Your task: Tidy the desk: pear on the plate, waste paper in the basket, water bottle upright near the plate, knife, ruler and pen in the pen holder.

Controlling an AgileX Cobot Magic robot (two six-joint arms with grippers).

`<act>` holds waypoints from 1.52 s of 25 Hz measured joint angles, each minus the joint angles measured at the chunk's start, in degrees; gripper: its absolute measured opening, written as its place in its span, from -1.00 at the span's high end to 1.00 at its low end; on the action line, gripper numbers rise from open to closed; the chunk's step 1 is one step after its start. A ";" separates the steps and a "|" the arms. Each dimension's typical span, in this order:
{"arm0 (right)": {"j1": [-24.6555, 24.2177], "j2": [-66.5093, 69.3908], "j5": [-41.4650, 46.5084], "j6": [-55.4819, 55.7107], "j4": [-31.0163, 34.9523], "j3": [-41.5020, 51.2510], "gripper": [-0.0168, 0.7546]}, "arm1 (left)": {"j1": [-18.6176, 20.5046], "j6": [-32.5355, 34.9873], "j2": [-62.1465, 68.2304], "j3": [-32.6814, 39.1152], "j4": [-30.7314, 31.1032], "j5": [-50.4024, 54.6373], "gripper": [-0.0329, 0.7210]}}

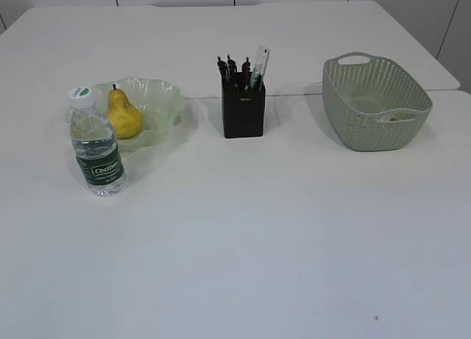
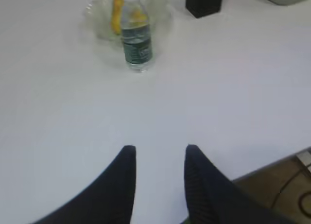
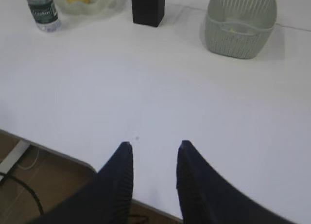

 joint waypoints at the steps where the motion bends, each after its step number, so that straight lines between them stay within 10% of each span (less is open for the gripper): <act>1: 0.00 0.00 -0.15 -0.41 0.04 1.46 0.28 | 0.00 1.90 0.00 0.00 -1.06 0.93 0.28; 27: 0.73 0.00 -6.77 -1.72 -1.05 8.90 0.28 | -1.29 1.56 0.00 8.67 4.51 -6.12 0.28; 38: -13.77 0.00 -6.77 -1.72 -1.36 8.90 0.28 | -1.34 1.43 0.00 8.67 4.64 -6.12 0.28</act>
